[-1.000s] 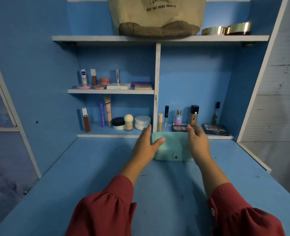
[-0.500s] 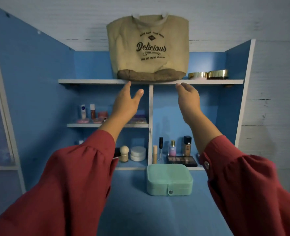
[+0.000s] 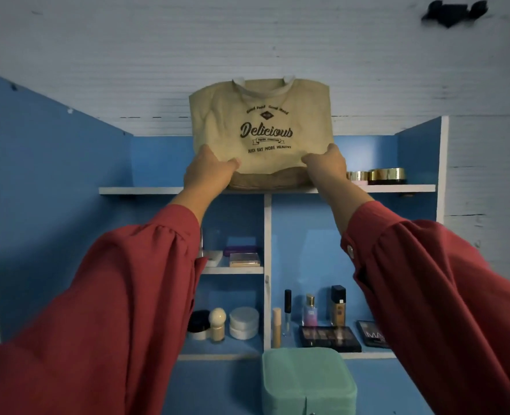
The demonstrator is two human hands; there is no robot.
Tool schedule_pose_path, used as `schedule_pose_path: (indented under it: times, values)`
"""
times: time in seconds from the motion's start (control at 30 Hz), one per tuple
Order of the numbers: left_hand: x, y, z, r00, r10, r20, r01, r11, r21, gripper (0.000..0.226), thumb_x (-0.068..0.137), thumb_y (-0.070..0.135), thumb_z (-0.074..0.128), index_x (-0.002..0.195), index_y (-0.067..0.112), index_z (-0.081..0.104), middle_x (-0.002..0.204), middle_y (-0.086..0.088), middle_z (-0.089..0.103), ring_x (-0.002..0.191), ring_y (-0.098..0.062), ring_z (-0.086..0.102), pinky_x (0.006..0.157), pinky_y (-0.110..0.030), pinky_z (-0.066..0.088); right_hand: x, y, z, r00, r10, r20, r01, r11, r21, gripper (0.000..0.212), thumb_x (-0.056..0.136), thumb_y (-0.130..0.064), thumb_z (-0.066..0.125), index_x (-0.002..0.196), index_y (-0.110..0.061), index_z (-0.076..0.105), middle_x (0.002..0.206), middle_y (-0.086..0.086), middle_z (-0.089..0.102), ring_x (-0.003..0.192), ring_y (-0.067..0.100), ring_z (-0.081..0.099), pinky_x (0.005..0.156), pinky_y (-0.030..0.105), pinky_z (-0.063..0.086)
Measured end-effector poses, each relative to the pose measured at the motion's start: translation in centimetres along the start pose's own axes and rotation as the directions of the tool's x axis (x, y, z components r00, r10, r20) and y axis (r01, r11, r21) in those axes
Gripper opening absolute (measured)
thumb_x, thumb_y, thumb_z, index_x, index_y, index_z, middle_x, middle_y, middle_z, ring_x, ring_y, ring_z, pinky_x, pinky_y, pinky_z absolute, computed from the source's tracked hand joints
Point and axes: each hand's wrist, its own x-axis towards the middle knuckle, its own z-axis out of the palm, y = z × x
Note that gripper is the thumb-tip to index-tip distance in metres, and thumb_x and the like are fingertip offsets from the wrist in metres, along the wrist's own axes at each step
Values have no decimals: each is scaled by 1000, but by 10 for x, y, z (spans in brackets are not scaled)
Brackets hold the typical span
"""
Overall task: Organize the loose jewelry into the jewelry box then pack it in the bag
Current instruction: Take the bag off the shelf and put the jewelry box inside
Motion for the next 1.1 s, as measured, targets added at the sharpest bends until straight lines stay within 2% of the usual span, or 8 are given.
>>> schedule_pose_path:
  times: [0.17, 0.27, 0.47, 0.63, 0.8, 0.9, 1.0, 1.1]
  values:
    - [21, -13, 10, 987, -133, 87, 130, 991, 38, 96, 65, 58, 67, 143, 22, 24, 138, -5, 47, 125, -32, 45, 110, -52, 28, 27, 2, 1, 985, 168, 43, -167, 986, -27, 58, 84, -18, 68, 132, -9, 37, 131, 14, 48, 112, 30, 51, 77, 35, 43]
    - [32, -21, 15, 987, -138, 79, 140, 990, -22, 107, 52, 59, 68, 143, 25, 23, 138, -3, 48, 125, -30, 46, 110, -53, 29, 37, 4, 0, 979, 184, 86, -185, 983, 7, 60, 81, -16, 74, 130, -6, 40, 126, 13, 50, 98, 25, 48, 74, 35, 43]
    - [34, -21, 14, 996, -82, 22, 82, 996, -19, 82, 69, 40, 74, 136, 19, 32, 127, -5, 54, 117, -30, 51, 105, -48, 37, 36, 2, 1, 990, 123, 75, -127, 990, 57, 57, 80, -14, 74, 127, -7, 42, 123, 11, 52, 96, 23, 48, 68, 33, 45]
    - [27, -14, 5, 999, -44, -4, 43, 993, -107, 75, 71, 33, 73, 134, 18, 35, 127, -6, 53, 116, -28, 51, 100, -47, 44, 27, -15, -2, 999, 19, 46, -20, 1000, 20, 61, 80, -20, 73, 129, -8, 40, 124, 9, 50, 103, 22, 50, 92, 36, 48]
    - [15, -10, -12, 997, -37, -72, 19, 971, -237, 54, 80, 27, 68, 128, 16, 45, 118, -2, 58, 106, -22, 56, 94, -41, 49, 4, -29, -11, 998, -11, 60, 7, 997, 79, 61, 81, -20, 73, 130, -10, 39, 117, 5, 47, 97, 19, 48, 74, 29, 42]
    - [3, -4, -24, 990, -66, -124, 29, 960, -278, 34, 84, 22, 63, 115, 12, 54, 107, -3, 60, 99, -22, 59, 88, -38, 52, -14, -34, -16, 998, -10, 68, 2, 994, 114, 61, 80, -20, 74, 129, -11, 39, 118, 5, 47, 96, 18, 49, 67, 26, 43]
    - [-10, 1, -37, 985, -69, -155, 24, 961, -276, 32, 85, 26, 59, 112, 9, 57, 105, -7, 63, 94, -24, 61, 85, -40, 54, -35, -35, -21, 998, -8, 69, -3, 987, 160, 58, 81, -18, 73, 128, -11, 40, 120, 5, 49, 95, 18, 50, 56, 22, 40]
    - [-23, 3, -49, 981, -55, -188, 2, 963, -270, 31, 87, 30, 56, 107, 7, 60, 103, -8, 64, 91, -25, 62, 81, -39, 54, -56, -37, -27, 999, -22, 31, 16, 979, 201, 59, 80, -17, 74, 127, -11, 40, 124, 7, 50, 100, 20, 51, 58, 22, 42]
